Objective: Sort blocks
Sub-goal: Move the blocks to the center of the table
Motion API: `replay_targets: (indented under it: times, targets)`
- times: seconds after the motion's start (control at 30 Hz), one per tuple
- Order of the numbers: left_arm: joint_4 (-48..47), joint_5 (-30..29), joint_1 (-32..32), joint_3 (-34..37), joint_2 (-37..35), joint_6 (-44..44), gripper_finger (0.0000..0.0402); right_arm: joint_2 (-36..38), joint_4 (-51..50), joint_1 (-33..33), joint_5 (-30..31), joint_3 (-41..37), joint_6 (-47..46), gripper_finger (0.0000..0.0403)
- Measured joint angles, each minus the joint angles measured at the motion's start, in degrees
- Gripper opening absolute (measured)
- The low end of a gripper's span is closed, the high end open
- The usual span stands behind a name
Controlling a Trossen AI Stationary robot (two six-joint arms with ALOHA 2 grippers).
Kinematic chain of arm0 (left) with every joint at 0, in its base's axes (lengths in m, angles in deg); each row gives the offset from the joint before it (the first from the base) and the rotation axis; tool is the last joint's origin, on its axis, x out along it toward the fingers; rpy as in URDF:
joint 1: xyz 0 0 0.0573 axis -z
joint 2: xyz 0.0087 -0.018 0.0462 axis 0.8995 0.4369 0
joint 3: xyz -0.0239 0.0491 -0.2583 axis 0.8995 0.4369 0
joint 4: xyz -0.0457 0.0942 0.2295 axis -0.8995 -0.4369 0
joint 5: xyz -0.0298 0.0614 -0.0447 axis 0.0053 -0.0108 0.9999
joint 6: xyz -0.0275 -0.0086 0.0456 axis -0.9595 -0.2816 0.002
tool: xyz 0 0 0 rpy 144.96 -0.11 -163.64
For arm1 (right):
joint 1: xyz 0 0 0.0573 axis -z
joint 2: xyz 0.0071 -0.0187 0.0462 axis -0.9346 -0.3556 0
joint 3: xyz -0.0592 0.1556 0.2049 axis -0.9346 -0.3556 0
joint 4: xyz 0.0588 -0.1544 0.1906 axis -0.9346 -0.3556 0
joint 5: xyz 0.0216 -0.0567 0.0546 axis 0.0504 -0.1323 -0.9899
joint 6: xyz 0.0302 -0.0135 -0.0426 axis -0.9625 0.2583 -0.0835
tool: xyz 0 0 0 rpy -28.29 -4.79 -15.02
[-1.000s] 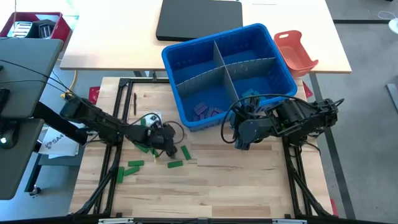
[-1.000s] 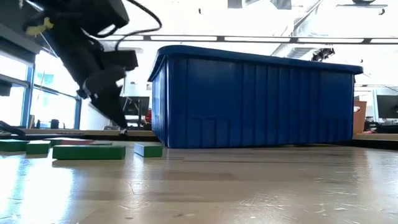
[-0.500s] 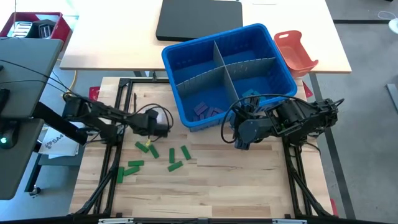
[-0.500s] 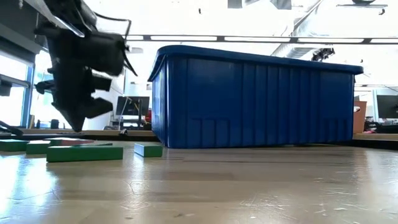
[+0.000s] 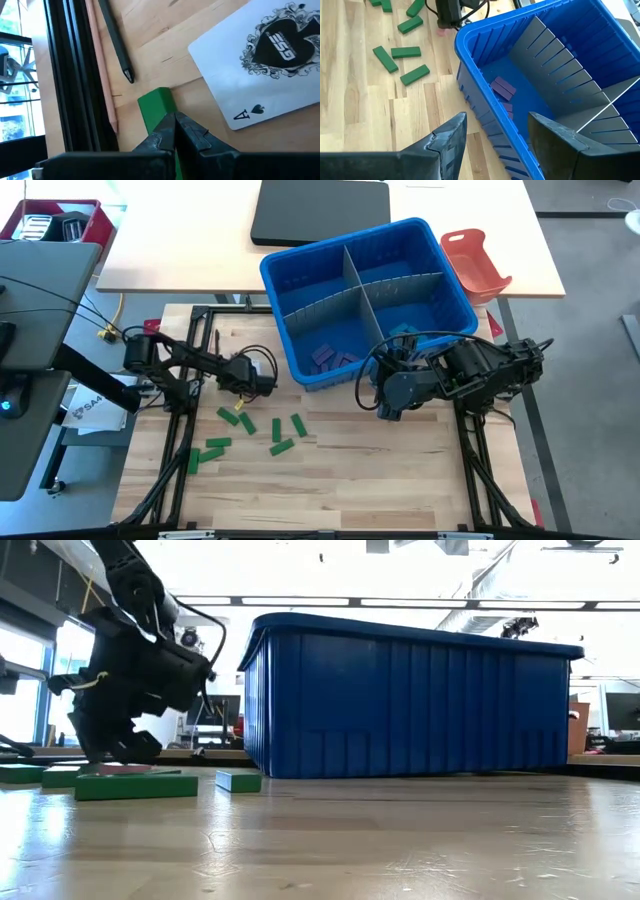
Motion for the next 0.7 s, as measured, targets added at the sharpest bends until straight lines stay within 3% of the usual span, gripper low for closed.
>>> replay_targets:
  times: [0.2,0.3,0.7]
  targets:
    - [1.46,6.32,5.93,-0.79,-2.69,-1.11,0.0,0.0,0.0,0.0,0.0,0.0,-0.1,0.0204]
    - [-0.59,5.99,8.89,-1.65,-5.28,-4.77,0.0,0.0,0.0,0.03,0.0,0.0,0.03,0.0204]
    - [-12.45,7.22,9.62,-1.45,-7.67,-11.35,0.0,0.0,0.0,0.42,-0.02,0.0,-0.1,0.0204]
